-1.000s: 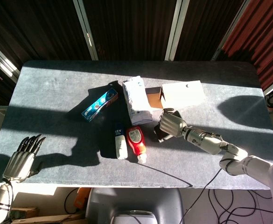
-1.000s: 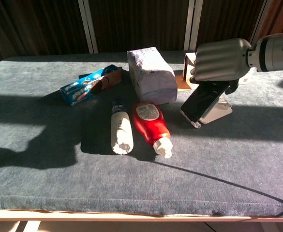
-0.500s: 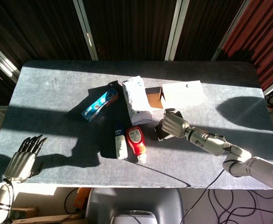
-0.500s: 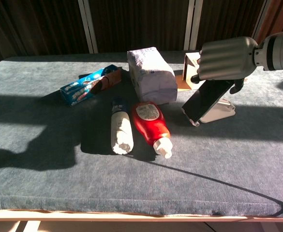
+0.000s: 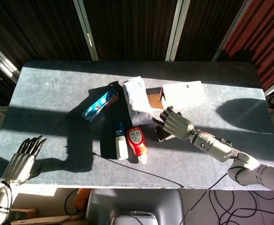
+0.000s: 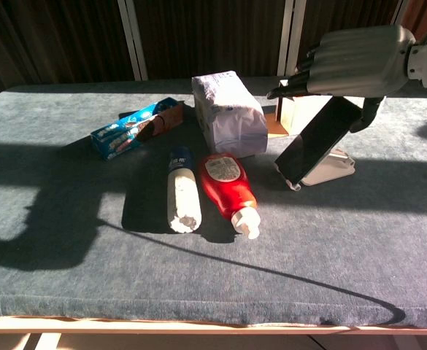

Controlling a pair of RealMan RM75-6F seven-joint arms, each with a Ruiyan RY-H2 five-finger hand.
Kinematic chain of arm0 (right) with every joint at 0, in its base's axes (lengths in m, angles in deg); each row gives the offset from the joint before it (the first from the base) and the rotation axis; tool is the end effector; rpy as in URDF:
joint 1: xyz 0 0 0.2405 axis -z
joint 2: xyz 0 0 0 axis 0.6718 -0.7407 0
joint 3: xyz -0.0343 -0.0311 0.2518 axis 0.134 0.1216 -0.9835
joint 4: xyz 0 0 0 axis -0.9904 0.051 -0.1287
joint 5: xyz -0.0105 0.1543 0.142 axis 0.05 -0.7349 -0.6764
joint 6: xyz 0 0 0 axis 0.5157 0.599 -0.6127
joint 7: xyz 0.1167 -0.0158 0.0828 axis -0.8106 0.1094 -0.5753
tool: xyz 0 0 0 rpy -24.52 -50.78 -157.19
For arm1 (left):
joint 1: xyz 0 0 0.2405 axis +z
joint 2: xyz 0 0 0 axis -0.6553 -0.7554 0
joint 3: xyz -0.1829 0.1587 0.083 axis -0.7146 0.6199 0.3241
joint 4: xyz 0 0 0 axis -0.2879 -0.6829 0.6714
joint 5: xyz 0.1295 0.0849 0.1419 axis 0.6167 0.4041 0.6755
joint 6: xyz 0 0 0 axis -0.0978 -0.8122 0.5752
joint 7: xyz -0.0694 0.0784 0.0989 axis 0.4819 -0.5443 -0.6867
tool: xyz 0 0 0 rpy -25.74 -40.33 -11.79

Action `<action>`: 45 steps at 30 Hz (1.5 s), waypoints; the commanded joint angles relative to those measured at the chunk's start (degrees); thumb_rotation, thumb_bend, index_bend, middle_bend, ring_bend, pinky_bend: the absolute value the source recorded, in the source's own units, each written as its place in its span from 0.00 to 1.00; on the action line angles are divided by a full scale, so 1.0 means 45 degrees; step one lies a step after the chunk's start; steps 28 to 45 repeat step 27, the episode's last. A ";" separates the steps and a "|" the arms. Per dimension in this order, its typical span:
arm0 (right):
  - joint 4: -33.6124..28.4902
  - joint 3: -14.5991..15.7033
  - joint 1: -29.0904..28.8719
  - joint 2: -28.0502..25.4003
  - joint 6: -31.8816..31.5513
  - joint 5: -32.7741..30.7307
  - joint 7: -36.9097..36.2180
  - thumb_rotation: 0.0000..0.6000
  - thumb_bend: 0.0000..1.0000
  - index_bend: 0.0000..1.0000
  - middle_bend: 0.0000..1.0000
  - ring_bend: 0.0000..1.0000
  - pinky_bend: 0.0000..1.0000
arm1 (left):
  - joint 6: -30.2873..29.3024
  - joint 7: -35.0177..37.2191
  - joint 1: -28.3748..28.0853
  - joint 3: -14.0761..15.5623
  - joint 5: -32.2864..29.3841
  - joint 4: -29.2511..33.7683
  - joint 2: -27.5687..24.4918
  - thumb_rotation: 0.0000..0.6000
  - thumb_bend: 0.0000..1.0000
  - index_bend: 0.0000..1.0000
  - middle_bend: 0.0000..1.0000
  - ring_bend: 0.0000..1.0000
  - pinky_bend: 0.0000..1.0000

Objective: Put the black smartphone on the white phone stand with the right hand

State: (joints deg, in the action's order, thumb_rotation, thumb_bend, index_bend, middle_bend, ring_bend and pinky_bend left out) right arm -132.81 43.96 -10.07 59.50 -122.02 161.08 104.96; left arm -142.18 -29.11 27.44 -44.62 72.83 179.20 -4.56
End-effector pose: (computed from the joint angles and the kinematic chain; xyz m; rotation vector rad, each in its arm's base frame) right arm -0.1512 -0.3802 0.0648 2.2019 0.3690 0.4115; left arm -0.2958 0.2112 0.1154 -1.6474 -0.9146 -0.8280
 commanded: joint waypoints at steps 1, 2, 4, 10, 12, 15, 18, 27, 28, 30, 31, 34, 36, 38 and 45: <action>-0.1713 -0.0223 0.1084 -0.0841 -0.1468 -0.0588 -0.0166 1.00 0.11 0.00 0.24 0.17 0.44 | -0.0128 0.0038 0.0055 0.0029 0.0089 0.0038 -0.0043 1.00 0.38 0.00 0.00 0.00 0.04; -0.2271 -0.0234 0.1519 -0.1004 -0.2096 -0.0717 -0.0543 1.00 0.11 0.00 0.22 0.16 0.44 | -0.0230 0.0070 0.0095 0.0040 0.0147 0.0060 -0.0070 1.00 0.38 0.00 0.00 0.00 0.04; -0.3020 -0.0201 0.2259 -0.1242 -0.3056 -0.0968 -0.1104 1.00 0.10 0.00 0.17 0.12 0.42 | -0.0384 0.0133 0.0165 0.0059 0.0228 0.0084 -0.0113 1.00 0.38 0.00 0.00 0.00 0.04; -0.4538 0.0292 0.5547 -0.1444 -0.7116 -0.1717 -0.2293 1.00 0.10 0.00 0.04 0.00 0.19 | -0.1147 0.0124 0.0513 0.0008 0.0370 0.0088 -0.0183 1.00 0.38 0.00 0.00 0.00 0.04; -0.4556 0.0595 0.6770 -0.1188 -0.8364 -0.1996 -0.3216 1.00 0.10 0.00 0.02 0.00 0.13 | -0.1565 -0.0061 0.0700 -0.0062 0.0386 0.0058 -0.0126 1.00 0.38 0.00 0.00 0.00 0.04; -0.3740 0.0810 0.7902 -0.0669 -0.9467 -0.2044 -0.4714 1.00 0.10 0.00 0.00 0.00 0.06 | -0.2064 -0.0152 0.0907 -0.0102 0.0545 -0.0030 -0.0028 1.00 0.38 0.00 0.00 0.00 0.03; -0.2793 0.0795 0.8489 -0.0126 -0.9663 -0.2371 -0.5837 1.00 0.10 0.00 0.00 0.00 0.03 | -0.2324 -0.0336 0.1061 -0.0124 0.0561 -0.0076 0.0052 1.00 0.38 0.00 0.00 0.00 0.03; -0.2585 0.0632 0.8688 -0.0162 -0.8923 -0.2385 -0.6180 1.00 0.10 0.00 0.00 0.00 0.00 | -0.2463 -0.0661 0.1188 -0.0171 0.0593 -0.0013 0.0124 1.00 0.38 0.00 0.00 0.00 0.03; -0.2585 0.0632 0.8688 -0.0162 -0.8923 -0.2385 -0.6180 1.00 0.10 0.00 0.00 0.00 0.00 | -0.2463 -0.0661 0.1188 -0.0171 0.0593 -0.0013 0.0124 1.00 0.38 0.00 0.00 0.00 0.03; -0.2585 0.0632 0.8688 -0.0162 -0.8923 -0.2385 -0.6180 1.00 0.10 0.00 0.00 0.00 0.00 | -0.2463 -0.0661 0.1188 -0.0171 0.0593 -0.0013 0.0124 1.00 0.38 0.00 0.00 0.00 0.03; -0.2585 0.0632 0.8688 -0.0162 -0.8923 -0.2385 -0.6180 1.00 0.10 0.00 0.00 0.00 0.00 | -0.2463 -0.0661 0.1188 -0.0171 0.0593 -0.0013 0.0124 1.00 0.38 0.00 0.00 0.00 0.03; -0.2585 0.0632 0.8688 -0.0162 -0.8923 -0.2385 -0.6180 1.00 0.10 0.00 0.00 0.00 0.00 | -0.2463 -0.0661 0.1188 -0.0171 0.0593 -0.0013 0.0124 1.00 0.38 0.00 0.00 0.00 0.03; -0.2585 0.0632 0.8688 -0.0162 -0.8923 -0.2385 -0.6180 1.00 0.10 0.00 0.00 0.00 0.00 | -0.2463 -0.0661 0.1188 -0.0171 0.0593 -0.0013 0.0124 1.00 0.38 0.00 0.00 0.00 0.03; -0.2585 0.0632 0.8688 -0.0162 -0.8923 -0.2385 -0.6180 1.00 0.10 0.00 0.00 0.00 0.00 | -0.2463 -0.0661 0.1188 -0.0171 0.0593 -0.0013 0.0124 1.00 0.38 0.00 0.00 0.00 0.03; -0.2585 0.0632 0.8688 -0.0162 -0.8923 -0.2385 -0.6180 1.00 0.10 0.00 0.00 0.00 0.00 | -0.2463 -0.0661 0.1188 -0.0171 0.0593 -0.0013 0.0124 1.00 0.38 0.00 0.00 0.00 0.03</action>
